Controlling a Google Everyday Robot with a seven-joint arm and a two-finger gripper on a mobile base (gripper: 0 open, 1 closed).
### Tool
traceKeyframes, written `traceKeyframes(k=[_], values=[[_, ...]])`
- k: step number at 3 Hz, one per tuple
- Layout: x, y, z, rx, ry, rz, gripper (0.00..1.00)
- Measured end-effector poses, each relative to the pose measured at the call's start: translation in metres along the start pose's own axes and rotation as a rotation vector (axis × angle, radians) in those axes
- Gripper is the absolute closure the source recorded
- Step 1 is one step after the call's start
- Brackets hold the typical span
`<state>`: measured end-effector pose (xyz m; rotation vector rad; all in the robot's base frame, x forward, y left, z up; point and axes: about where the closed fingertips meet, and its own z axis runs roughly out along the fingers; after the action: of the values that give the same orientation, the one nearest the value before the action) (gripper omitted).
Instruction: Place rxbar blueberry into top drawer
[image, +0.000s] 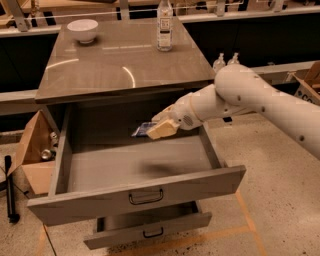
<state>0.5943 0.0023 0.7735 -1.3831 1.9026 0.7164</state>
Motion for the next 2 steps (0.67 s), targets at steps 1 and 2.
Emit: traceKeyframes(k=[1,2], values=[[0.027,0.004,0.033,-0.05,0.094,-0.033,0.82],[0.05,0.008,0.055,-0.105,0.184,-0.077,0.59]])
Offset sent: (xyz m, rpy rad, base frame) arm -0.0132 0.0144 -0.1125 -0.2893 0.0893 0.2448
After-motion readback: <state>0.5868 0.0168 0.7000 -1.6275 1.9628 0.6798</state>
